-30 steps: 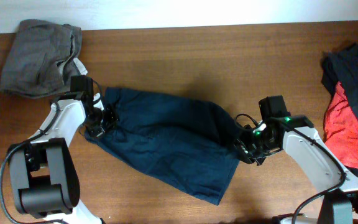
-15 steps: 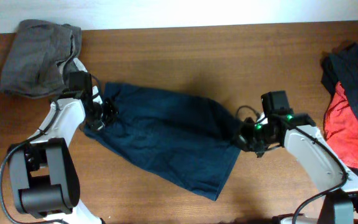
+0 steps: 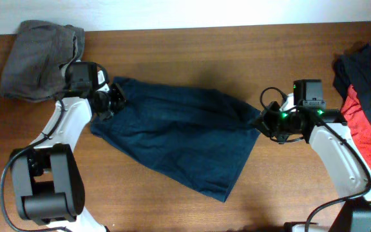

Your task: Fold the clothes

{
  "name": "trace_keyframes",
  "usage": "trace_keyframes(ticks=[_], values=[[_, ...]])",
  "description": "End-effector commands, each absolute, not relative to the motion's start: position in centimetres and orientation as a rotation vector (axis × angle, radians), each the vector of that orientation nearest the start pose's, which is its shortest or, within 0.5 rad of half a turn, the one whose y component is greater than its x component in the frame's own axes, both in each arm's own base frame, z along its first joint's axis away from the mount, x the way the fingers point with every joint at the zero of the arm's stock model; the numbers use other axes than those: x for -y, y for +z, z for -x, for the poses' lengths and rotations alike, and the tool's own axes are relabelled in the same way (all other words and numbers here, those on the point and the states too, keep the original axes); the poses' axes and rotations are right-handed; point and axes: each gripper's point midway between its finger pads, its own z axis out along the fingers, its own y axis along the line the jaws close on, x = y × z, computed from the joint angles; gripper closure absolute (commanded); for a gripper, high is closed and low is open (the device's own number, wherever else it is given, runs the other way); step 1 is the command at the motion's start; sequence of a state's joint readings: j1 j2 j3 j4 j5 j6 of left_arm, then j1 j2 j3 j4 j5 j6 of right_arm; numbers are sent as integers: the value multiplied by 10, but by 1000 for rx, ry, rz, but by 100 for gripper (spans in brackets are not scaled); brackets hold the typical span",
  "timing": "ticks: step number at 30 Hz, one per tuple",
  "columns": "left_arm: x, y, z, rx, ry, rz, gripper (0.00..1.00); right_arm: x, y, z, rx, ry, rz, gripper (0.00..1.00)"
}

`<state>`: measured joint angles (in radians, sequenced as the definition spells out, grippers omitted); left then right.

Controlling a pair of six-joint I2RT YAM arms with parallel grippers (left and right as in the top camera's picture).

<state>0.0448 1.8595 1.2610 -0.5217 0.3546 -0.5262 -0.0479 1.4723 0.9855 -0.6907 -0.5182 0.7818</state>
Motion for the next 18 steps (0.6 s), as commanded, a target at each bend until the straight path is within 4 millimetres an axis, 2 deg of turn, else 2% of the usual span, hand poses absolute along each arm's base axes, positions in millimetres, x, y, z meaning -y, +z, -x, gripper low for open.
trace_keyframes(ticks=[1, 4, 8, 13, 18], values=[[7, 88, -455, -2599, -500, 616, 99, -99, 119, -324, -2686, 1006, -866, 96], [-7, 114, -459, -2607, -468, 563, 99, -139, 130, -308, -2749, 1177, -727, 96], [-20, 131, -457, -2614, -450, 588, 99, -161, 129, -282, -2850, 1214, -609, 96], [-38, 122, -435, -2694, -360, 680, 99, -168, 122, -247, -2998, 1180, -526, 96], [-51, 111, -401, -2825, -230, 734, 99, -167, 118, -229, -3081, 1149, -513, 96]])
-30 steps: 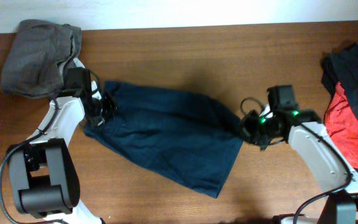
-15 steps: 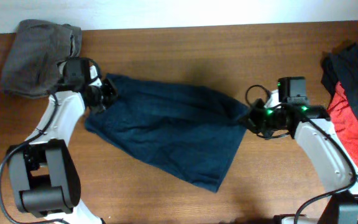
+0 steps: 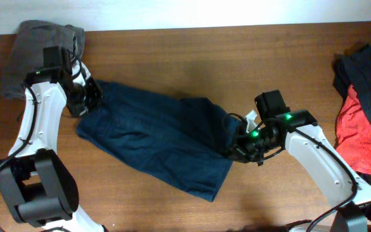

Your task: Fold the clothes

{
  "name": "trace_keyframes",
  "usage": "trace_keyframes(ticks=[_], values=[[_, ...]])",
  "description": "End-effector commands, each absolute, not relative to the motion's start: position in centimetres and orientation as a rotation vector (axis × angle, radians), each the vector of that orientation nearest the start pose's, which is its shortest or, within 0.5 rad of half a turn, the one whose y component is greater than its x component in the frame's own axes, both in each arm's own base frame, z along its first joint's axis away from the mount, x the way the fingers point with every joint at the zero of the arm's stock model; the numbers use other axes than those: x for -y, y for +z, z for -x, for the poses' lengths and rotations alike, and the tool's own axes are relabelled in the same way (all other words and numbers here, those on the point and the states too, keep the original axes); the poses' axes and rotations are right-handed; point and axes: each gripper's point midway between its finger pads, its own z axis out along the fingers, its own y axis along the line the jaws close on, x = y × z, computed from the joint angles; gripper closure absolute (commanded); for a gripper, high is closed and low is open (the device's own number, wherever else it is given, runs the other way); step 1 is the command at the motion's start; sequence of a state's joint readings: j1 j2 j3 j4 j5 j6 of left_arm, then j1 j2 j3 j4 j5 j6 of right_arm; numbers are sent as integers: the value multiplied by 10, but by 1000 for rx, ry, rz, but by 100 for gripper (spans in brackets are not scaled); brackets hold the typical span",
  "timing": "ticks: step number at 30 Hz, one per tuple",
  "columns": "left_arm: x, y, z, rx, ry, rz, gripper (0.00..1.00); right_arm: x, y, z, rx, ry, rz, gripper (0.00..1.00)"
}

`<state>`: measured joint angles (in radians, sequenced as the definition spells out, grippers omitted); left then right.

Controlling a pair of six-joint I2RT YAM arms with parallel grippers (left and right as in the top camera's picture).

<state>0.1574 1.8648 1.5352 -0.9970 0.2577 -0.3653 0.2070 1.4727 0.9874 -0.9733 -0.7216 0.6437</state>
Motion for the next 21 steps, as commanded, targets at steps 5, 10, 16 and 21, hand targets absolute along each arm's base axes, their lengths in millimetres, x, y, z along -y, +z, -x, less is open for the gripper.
trace_keyframes(ticks=[5, 10, 16, 21], values=[[-67, 113, -371, -2927, -100, 783, 99, -173, 118, -219, -3121, 1143, -476, 96], [-84, 114, -357, -2952, -55, 856, 99, -190, 117, -203, -3183, 1132, -429, 96], [-99, 113, -342, -2980, -50, 910, 99, -204, 109, -181, -3276, 994, -405, 91], [-104, 113, -333, -3008, -43, 921, 91, -205, 103, -175, -3312, 953, -398, 61]])
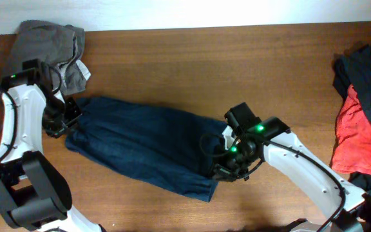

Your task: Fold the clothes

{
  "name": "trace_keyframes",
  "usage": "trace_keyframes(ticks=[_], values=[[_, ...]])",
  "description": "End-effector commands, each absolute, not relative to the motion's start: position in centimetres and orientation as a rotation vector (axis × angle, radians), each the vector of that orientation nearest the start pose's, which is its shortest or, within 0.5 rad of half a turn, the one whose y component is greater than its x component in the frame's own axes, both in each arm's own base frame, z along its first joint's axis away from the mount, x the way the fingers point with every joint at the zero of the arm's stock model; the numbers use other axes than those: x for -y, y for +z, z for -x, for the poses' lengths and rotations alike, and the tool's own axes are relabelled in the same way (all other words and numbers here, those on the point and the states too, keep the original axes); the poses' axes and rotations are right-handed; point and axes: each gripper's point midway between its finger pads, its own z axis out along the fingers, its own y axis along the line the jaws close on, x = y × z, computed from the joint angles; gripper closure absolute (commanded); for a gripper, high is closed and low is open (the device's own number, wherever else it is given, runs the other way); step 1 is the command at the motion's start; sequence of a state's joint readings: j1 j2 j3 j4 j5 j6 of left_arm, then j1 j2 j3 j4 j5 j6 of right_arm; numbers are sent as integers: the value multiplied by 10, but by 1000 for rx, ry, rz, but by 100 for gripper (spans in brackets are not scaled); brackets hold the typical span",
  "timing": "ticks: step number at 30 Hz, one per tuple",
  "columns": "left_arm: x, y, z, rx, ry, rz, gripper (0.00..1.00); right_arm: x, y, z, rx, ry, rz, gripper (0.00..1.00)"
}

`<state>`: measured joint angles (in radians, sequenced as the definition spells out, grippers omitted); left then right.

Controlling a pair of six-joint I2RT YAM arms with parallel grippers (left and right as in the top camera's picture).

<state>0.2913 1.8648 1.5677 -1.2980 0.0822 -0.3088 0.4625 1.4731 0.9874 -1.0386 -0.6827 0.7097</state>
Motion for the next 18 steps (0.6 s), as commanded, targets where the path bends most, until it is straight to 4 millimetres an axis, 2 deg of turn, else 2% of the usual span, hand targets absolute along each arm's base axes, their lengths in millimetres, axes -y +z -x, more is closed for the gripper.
trace_keyframes(ticks=[1, 2, 3, 4, 7, 9, 10, 12, 14, 16, 17, 18], values=[[-105, 113, -330, -3016, -38, 921, 76, -204, 101, -174, -3320, 944, -403, 46], [-106, 113, -328, -3021, -28, 927, 45, -204, 99, -174, -3325, 933, -407, 31], [-108, 113, -326, -3027, -16, 933, 1, -203, 97, -174, -3331, 918, -412, 10], [-109, 113, -324, -3031, -4, 935, 1, -201, 95, -175, -3333, 898, -415, 1], [-111, 113, -324, -3030, 14, 937, 1, -188, 83, -186, -3317, 759, -446, 1], [-114, 116, -326, -3018, 36, 933, 1, -184, 82, -198, -3274, 765, -463, 0], [-115, 118, -328, -3009, 37, 931, 1, -183, 82, -204, -3248, 782, -463, 4], [-117, 127, -336, -2978, 37, 914, 2, -182, 82, -216, -3201, 808, -476, 21], [-118, 137, -345, -2948, 38, 884, 10, -181, 83, -228, -3151, 835, -455, 33], [-117, 152, -360, -2904, 34, 820, 30, -183, 85, -242, -3089, 866, -406, 52], [-114, 155, -365, -2889, 21, 801, 43, -186, 86, -249, -3061, 881, -389, 62], [-107, 156, -371, -2881, -19, 768, 60, -189, 86, -255, -3037, 894, -373, 70]])
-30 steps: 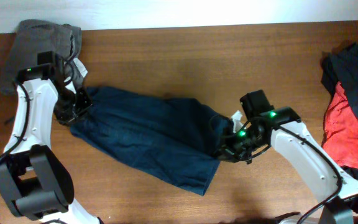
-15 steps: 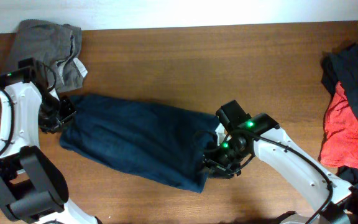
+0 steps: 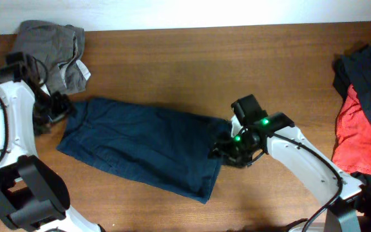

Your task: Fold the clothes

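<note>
A dark blue denim garment [image 3: 140, 148] lies spread flat on the wooden table, left of centre, slanting down to the right. My left gripper [image 3: 62, 109] sits at its upper left corner, shut on the cloth there. My right gripper [image 3: 222, 150] is at the garment's right edge, its fingers closed on the hem. How much cloth lies between the right fingers is hidden under the wrist.
A crumpled grey garment [image 3: 51, 44] lies at the back left corner, close behind my left arm. A pile of black and red clothes [image 3: 361, 109] sits at the right edge. The table's back edge [image 3: 205, 27] meets a white wall.
My left gripper has moved a little further left with its corner. My right gripper has shifted up and to the right, and the bunched right end of the garment now lies flatter.
First the garment lay mid-table, stretched between both grippers. At the following moments both grippers held it further left, the right end crumpling inward. Now it lies left of centre, drawn out flat between the two grippers.
</note>
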{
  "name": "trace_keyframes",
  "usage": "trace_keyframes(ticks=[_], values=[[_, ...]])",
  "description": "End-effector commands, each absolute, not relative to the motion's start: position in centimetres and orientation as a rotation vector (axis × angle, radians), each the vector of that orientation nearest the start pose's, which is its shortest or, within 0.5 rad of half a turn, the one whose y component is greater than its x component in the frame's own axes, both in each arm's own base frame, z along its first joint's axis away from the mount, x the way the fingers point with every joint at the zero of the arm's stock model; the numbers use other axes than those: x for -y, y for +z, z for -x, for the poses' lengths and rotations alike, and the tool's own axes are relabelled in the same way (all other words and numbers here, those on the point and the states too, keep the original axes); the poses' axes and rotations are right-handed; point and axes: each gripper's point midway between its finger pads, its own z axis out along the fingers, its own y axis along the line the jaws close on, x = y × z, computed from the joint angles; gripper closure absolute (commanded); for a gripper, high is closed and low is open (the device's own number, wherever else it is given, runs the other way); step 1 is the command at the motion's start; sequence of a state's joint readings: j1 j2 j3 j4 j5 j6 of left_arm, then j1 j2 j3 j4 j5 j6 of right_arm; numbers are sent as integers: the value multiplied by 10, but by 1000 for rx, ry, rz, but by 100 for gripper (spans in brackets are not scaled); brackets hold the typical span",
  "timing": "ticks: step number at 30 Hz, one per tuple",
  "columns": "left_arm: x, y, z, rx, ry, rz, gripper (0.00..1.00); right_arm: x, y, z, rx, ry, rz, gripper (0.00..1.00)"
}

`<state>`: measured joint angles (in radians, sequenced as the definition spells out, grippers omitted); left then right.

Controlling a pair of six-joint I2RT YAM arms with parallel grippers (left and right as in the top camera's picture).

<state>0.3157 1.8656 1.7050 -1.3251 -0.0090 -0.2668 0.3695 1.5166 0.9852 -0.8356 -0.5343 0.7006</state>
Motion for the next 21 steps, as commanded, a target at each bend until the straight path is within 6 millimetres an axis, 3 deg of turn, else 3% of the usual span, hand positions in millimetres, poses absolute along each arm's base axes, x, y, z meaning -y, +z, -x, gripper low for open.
trace_keyframes(ticks=[1, 3, 4, 8, 13, 18, 21], values=[[-98, 157, -376, -2882, -68, 725, 73, -191, 86, -258, -3025, 900, -362, 76], [-81, 151, -382, -2905, -161, 637, 96, -196, 82, -265, -3007, 910, -342, 82], [-72, 147, -384, -2927, -194, 600, 99, -197, 79, -267, -3009, 913, -343, 85], [-50, 121, -384, -3031, -227, 537, 99, -200, 56, -265, -3075, 912, -364, 96], [-26, 85, -382, -3161, -257, 434, 100, -218, 39, -261, -3118, 1094, -269, 96], [-18, 57, -379, -3245, -264, 423, 100, -220, 30, -258, -3146, 1113, -281, 96], [-17, 30, -372, -3324, -270, 440, 100, -214, 23, -256, -3175, 1063, -305, 96]])
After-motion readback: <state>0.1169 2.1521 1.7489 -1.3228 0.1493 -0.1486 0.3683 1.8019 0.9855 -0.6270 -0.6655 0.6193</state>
